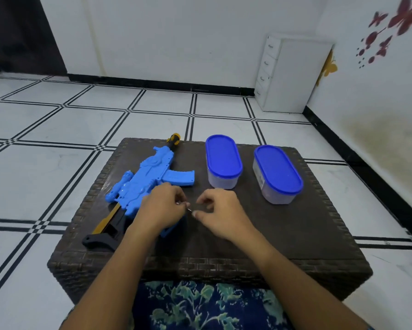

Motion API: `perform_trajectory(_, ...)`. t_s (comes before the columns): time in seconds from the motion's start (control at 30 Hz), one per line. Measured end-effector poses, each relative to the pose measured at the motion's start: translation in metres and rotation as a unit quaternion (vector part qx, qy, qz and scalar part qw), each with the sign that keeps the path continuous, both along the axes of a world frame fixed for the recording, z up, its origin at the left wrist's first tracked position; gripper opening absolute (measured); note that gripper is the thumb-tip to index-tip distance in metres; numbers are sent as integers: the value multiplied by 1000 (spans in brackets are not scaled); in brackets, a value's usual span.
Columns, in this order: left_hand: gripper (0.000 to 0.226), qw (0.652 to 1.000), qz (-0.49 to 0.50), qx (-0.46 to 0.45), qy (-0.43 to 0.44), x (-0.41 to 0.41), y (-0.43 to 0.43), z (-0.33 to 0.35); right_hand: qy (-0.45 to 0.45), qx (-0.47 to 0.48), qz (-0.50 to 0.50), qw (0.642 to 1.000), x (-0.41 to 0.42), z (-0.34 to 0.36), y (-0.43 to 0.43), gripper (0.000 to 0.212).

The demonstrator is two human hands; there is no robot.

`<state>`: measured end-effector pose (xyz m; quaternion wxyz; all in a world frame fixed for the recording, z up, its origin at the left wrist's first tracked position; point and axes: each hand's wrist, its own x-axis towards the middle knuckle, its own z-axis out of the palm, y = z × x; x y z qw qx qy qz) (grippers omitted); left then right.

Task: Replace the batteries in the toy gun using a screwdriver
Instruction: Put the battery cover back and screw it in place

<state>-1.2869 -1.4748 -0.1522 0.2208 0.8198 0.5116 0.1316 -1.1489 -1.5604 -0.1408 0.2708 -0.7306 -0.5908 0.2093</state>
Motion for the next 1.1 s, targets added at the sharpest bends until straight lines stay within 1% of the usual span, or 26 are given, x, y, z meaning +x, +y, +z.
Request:
perform_trajectory(0.03,9,1000,0,4,-7,5,1,-1,32,45,-40,998,6,3,1,19)
perform_trajectory(0.07,10,999,1,17,-33,13,2,-1,46,101,-93,990,15,5,5,17)
perform_trajectory(0.1,16,997,12,28,-76,21,3,0,53,149,-147,977,22,7,10,18)
perform_trajectory(0.13,22,990,25,34,-131,32,3,4,61,174,-195,963,30,8,18,25)
perform_trajectory(0.2,28,971,44,12,-236,55,2,12,93,153,-262,948,43,6,34,45)
perform_trajectory(0.23,31,963,51,-6,-266,66,1,15,100,123,-280,947,46,3,42,54)
perform_trajectory(0.27,34,956,60,-25,-288,79,1,15,103,92,-291,947,49,-3,50,58)
perform_trajectory(0.33,34,942,86,-58,-319,99,4,11,134,66,-302,942,53,-12,59,49)
perform_trajectory(0.4,31,925,149,-77,-341,104,9,11,193,78,-313,927,55,-12,62,33)
perform_trajectory(0.43,31,919,177,-85,-341,103,11,14,206,85,-324,920,58,-10,62,29)
perform_trajectory(0.47,33,925,192,-85,-318,97,10,16,207,88,-334,915,63,-9,59,33)
perform_trajectory(0.5,35,949,188,-76,-241,89,6,21,198,89,-340,915,67,-9,55,40)
perform_trajectory(0.53,34,976,171,-62,-119,79,-2,25,182,87,-346,916,71,-9,51,44)
perform_trajectory(0.57,31,988,149,-48,14,72,-12,28,165,82,-352,918,74,-7,46,46)
perform_trajectory(0.6,29,982,134,-40,126,65,-24,30,152,78,-354,920,76,-6,41,46)
perform_trajectory(0.63,33,972,120,-40,199,62,-35,30,140,77,-352,922,76,-5,38,46)
perform_trajectory(0.67,38,964,110,-49,237,64,-45,30,130,77,-350,925,76,-4,35,45)
perform_trajectory(0.7,41,961,104,-64,247,67,-49,25,120,79,-345,927,76,-3,32,44)
perform_trajectory(0.8,43,967,116,-107,199,78,-51,18,107,94,-332,932,73,-1,26,40)
perform_trajectory(0.9,44,972,134,-109,161,80,-50,15,99,105,-326,934,73,-2,19,39)
perform_trajectory(0.93,44,977,132,-113,126,80,-49,16,95,110,-324,935,74,-2,17,41)
perform_trajectory(0.97,41,981,135,-121,69,81,-46,18,91,115,-321,936,74,-1,14,42)
perform_trajectory(1.0,36,980,151,-132,-12,83,-42,21,88,120,-316,937,76,1,12,43)
perform_trajectory(1.03,30,965,181,-153,-111,87,-37,23,87,125,-310,939,78,1,10,43)
perform_trajectory(1.07,27,933,223,-182,-218,90,-33,27,86,132,-301,941,79,1,8,43)
perform_trajectory(1.1,27,889,261,-216,-308,93,-28,27,88,140,-288,943,81,1,6,43)
